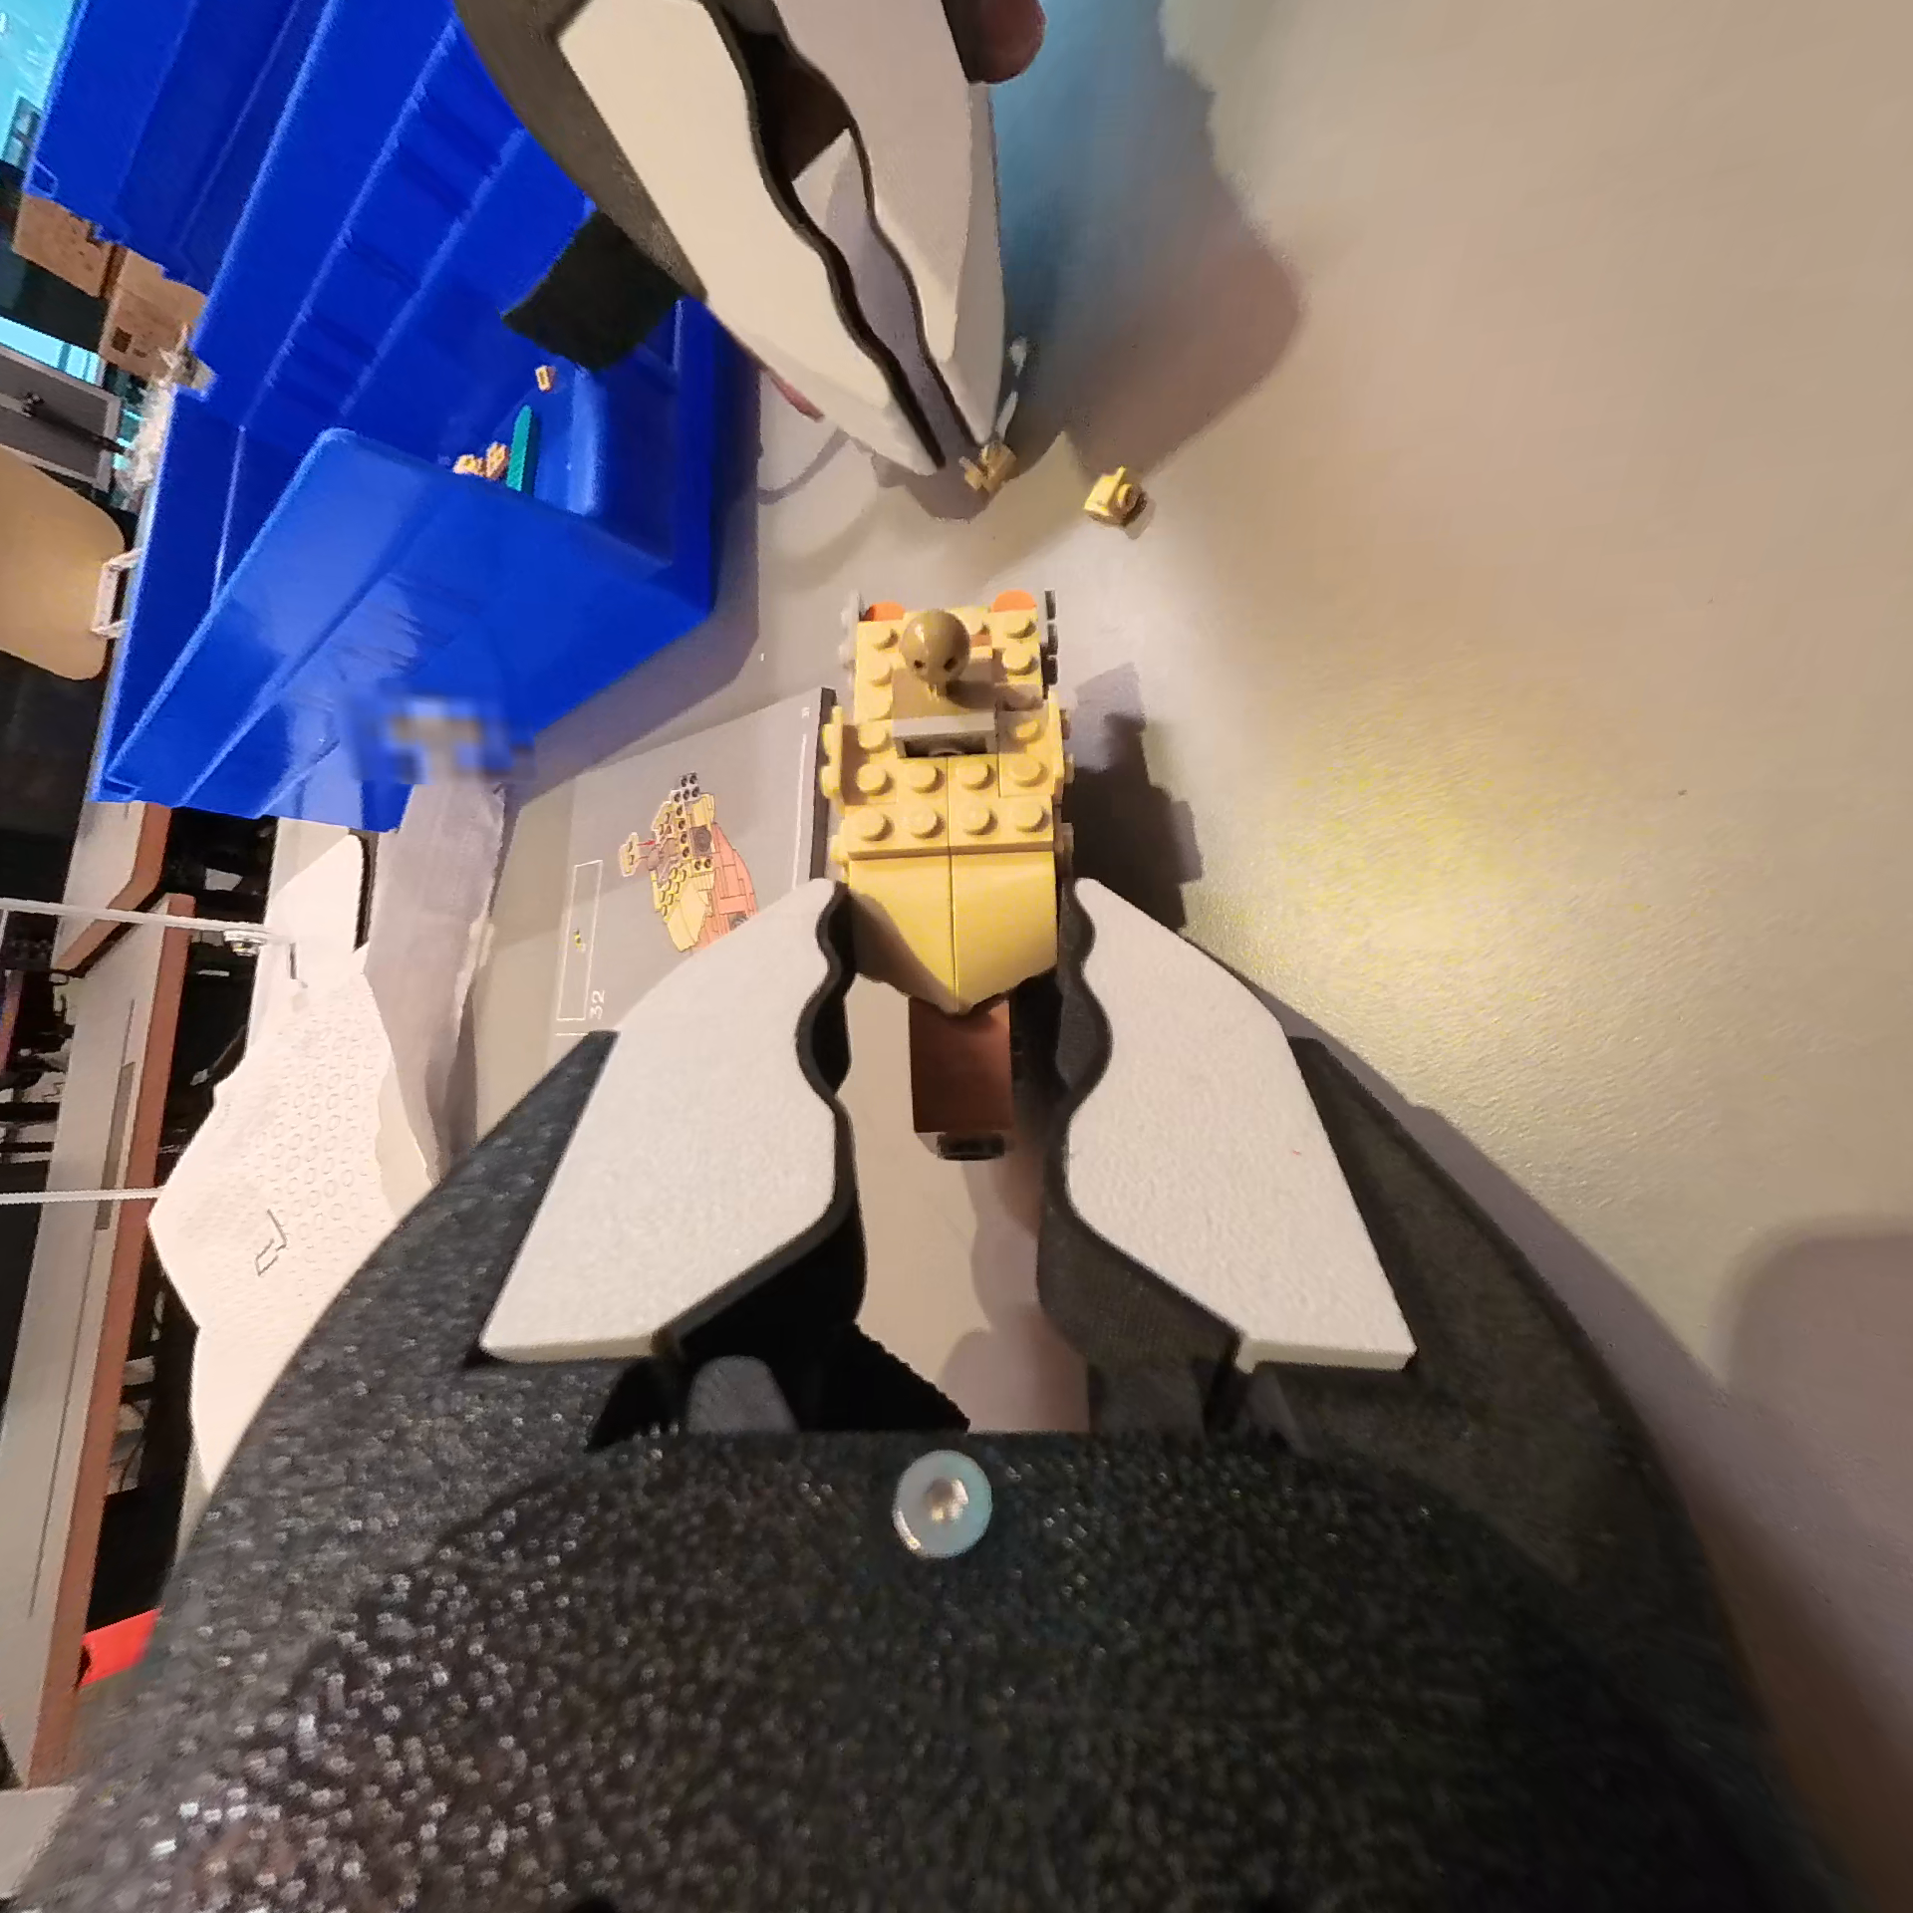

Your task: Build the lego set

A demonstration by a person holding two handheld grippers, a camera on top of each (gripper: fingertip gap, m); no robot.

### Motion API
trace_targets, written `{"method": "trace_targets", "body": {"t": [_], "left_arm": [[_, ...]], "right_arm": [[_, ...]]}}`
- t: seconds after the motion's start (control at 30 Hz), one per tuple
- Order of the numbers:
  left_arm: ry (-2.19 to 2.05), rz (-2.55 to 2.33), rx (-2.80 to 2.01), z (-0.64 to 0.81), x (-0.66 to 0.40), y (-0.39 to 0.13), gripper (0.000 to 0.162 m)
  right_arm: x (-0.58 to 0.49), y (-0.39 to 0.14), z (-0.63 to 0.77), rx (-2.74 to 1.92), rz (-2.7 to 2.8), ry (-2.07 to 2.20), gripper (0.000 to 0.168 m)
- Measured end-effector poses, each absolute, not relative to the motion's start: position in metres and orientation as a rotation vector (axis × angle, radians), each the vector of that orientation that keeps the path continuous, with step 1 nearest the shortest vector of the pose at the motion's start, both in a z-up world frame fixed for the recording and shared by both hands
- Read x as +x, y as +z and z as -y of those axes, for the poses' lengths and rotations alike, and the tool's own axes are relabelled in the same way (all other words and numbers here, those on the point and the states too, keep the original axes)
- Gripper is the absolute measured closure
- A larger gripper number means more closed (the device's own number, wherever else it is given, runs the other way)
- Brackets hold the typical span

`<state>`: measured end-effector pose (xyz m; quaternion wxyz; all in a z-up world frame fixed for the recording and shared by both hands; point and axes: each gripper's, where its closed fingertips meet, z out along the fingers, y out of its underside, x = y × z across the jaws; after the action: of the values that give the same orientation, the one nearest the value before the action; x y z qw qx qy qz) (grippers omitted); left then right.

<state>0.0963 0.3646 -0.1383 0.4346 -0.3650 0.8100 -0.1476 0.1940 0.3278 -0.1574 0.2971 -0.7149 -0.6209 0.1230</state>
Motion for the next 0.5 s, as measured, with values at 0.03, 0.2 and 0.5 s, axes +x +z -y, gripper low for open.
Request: {"method": "trace_targets", "body": {"t": [0.03,0.2,0.5], "left_arm": [[-0.371,-2.017,-0.911,-0.364,0.096,-0.138,0.125],[-0.384,-2.018,-0.918,-0.363,0.096,-0.138,0.125],[-0.436,-2.007,-0.962,-0.363,0.096,-0.138,0.125]], "right_arm": [[0.195,-0.16,-0.327,-1.924,1.656,0.326,0.162],[0.192,-0.162,-0.328,-1.965,1.63,0.35,0.167],[0.182,-0.144,-0.337,-1.935,1.402,0.346,0.167]]}}
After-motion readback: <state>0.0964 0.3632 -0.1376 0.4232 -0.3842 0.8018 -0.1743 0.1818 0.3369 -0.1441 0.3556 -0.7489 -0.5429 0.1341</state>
